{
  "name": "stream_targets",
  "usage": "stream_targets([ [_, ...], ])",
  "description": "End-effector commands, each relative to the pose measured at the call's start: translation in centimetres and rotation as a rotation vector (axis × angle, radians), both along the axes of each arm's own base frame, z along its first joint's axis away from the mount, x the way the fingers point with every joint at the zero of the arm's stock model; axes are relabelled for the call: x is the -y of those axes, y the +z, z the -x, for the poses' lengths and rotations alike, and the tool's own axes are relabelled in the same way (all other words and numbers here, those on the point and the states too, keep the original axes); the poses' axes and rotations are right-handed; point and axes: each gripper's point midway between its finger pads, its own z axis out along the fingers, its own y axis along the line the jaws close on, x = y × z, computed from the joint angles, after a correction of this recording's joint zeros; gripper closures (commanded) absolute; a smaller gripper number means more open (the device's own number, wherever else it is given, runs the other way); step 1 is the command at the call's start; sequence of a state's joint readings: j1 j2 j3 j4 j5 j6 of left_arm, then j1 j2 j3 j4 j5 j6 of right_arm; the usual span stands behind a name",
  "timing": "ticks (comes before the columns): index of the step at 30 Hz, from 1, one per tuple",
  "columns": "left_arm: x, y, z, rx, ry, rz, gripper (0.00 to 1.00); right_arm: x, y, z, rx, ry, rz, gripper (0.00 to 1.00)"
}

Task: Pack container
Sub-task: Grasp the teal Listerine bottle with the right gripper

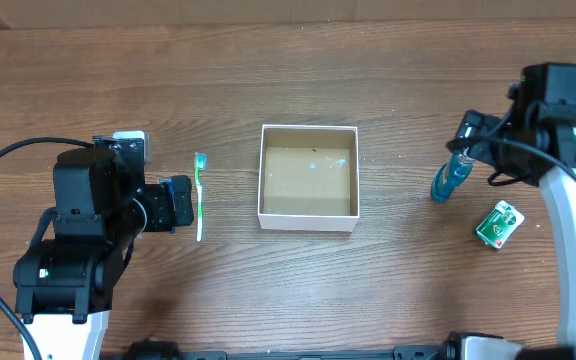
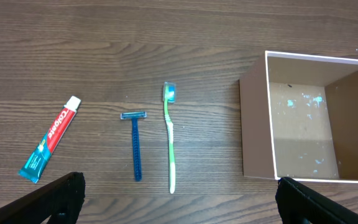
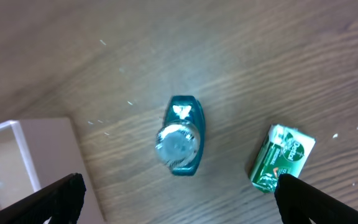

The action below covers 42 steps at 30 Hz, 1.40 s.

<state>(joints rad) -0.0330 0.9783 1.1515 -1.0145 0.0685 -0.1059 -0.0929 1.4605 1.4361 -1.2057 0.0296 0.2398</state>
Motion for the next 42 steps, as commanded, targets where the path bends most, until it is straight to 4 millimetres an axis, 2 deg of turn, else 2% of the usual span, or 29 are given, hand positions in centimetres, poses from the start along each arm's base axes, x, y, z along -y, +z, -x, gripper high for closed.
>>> stream_targets([
  [1, 0.4, 1.2, -0.2, 0.030, -0.009, 0.013, 0.00, 0.1, -2.1, -1.0, -0.072, 0.006, -0.011, 0.00],
  [3, 0.4, 1.2, -0.2, 0.030, -0.009, 0.013, 0.00, 0.1, -3.1, -1.4, -0.099, 0.005, -0.012, 0.00],
  [9, 0.4, 1.2, -0.2, 0.030, -0.009, 0.013, 0.00, 0.2, -3.7, -1.5, -0.113, 0.006, -0.013, 0.02],
  [15, 0.4, 1.2, -0.2, 0.030, -0.009, 0.013, 0.00, 0.2, -4.8, -1.8, -0.145, 0.006, -0.017, 0.13],
  [17, 0.4, 1.2, -0.2, 0.031, -0.009, 0.013, 0.00, 0.2, -5.3, -1.9, -0.157, 0.005, -0.018, 0.21],
  [22, 0.4, 1.2, -0.2, 0.031, -0.009, 0.013, 0.00, 0.2, -5.2, -2.3, -0.140, 0.005, -0.016, 0.30],
  [24, 0.4, 1.2, -0.2, 0.031, -0.009, 0.013, 0.00, 0.2, -5.2, -2.3, -0.140, 0.005, -0.016, 0.39],
  [29, 0.4, 1.2, -0.2, 0.030, -0.009, 0.013, 0.00, 0.2, -5.2, -2.3, -0.141, 0.005, -0.017, 0.53],
  [41, 0.4, 1.2, -0.2, 0.030, -0.009, 0.013, 0.00, 0.2, -5.2, -2.3, -0.141, 0.005, -0.016, 0.78],
  [42, 0.4, 1.2, -0.2, 0.030, -0.009, 0.013, 0.00, 0.2, -5.2, -2.3, -0.141, 0.005, -0.017, 0.86],
])
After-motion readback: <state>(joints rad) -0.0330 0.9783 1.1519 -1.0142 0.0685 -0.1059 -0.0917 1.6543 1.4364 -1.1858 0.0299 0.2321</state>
